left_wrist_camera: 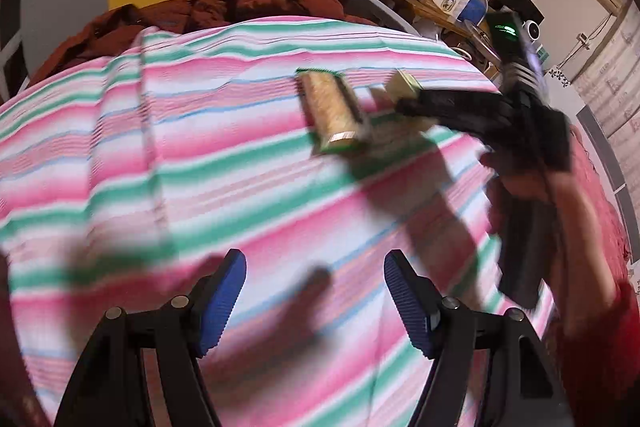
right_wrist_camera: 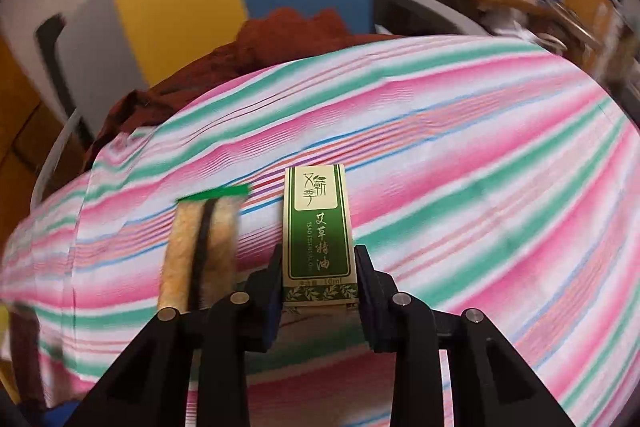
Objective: Organize objects
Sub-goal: 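Grasp the green essential-oil box with the right tool, then grasp the cracker pack with the left tool while the right tool holds the oil box, then carry the cracker pack and oil box over the gold tray and release both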
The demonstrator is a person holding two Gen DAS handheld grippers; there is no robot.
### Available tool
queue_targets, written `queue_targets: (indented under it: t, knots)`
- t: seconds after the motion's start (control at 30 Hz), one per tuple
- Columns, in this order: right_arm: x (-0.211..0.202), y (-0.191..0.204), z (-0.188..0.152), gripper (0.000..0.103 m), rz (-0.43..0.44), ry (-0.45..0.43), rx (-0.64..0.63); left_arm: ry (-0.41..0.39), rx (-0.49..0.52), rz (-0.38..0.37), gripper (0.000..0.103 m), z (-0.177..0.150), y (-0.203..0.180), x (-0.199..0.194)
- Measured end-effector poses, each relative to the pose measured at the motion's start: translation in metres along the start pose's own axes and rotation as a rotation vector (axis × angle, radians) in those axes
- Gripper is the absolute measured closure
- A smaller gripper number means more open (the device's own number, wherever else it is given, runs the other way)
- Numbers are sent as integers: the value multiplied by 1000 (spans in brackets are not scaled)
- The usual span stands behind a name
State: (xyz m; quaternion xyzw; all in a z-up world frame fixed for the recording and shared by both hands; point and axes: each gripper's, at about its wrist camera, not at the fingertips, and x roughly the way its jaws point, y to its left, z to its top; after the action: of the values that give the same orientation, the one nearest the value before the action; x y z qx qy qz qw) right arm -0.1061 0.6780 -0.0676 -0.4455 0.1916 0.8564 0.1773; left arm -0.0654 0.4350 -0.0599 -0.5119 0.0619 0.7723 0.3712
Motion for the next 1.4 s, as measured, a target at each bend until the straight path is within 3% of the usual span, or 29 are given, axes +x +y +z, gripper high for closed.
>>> queue_targets:
  t: [0.17,0.3,0.47,0.73,1.23,1.4]
  knots:
    - [1,-34,-1,72,-104,58,77,-8,-6,45,30,47,-20,38]
    - [-1,-45,1,72,-92,67,113,-3,62,125,30,83,-39,70]
    - [0,-43,0,72,-97,77,109,1,113,187,32,98,-40,98]
    - [-4,-38,-3,72,-90,78,116,-121,195,185,57,76,-30,85]
    - [-25,24,-8,72,-54,-21,-64,-222,88,166,58,19,-3,34]
    - [-28,38,-12,72,-57,-36,-104,-269,101,176,58,2,-4,17]
